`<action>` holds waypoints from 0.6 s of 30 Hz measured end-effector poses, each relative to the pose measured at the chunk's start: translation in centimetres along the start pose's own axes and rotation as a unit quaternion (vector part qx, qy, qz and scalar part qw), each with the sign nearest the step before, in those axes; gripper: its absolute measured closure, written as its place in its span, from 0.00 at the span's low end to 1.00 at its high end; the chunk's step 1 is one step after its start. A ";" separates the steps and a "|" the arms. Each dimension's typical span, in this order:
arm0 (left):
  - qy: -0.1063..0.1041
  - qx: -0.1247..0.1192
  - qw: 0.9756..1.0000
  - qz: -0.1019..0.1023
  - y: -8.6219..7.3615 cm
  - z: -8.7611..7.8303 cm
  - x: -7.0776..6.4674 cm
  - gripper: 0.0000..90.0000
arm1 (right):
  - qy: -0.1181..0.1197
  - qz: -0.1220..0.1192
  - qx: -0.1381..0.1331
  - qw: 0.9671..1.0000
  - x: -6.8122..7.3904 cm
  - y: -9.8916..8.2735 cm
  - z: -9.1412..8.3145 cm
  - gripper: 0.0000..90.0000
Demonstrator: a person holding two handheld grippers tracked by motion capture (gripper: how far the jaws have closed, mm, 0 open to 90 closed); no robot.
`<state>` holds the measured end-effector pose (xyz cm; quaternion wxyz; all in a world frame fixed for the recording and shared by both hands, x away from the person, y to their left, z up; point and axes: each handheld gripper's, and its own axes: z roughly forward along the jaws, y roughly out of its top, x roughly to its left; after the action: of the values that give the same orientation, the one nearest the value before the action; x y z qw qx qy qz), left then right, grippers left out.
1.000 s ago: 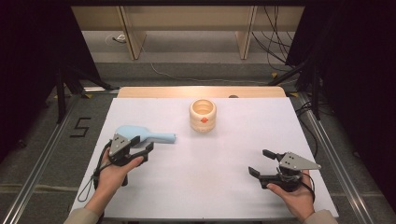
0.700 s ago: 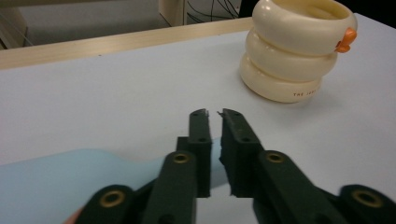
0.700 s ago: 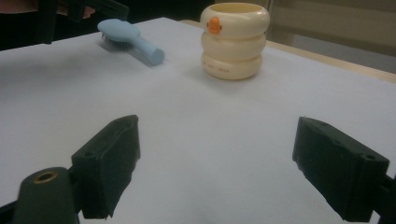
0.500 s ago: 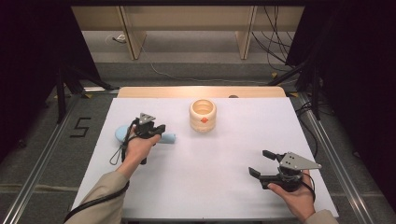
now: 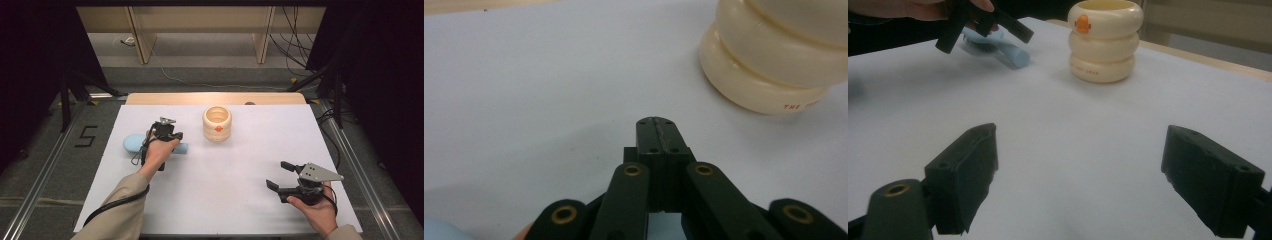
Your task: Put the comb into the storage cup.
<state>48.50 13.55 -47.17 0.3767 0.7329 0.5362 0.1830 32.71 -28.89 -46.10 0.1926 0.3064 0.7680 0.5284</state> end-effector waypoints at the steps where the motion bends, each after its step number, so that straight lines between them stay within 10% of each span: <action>1: 0.001 0.004 1.000 -0.001 0.0 0.2 -0.1 1.00 | 0.001 0.001 0.000 1.000 0.0 0.0 0.0 0.18; 18: 0.020 0.063 0.998 -0.008 0.4 1.3 -0.4 1.00 | -0.001 0.002 -0.001 1.000 -0.1 0.0 -0.1 0.18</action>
<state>49.47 12.71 -47.66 0.3203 0.7469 0.5602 0.1604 32.71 -29.00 -46.09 0.1928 0.3080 0.7664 0.5296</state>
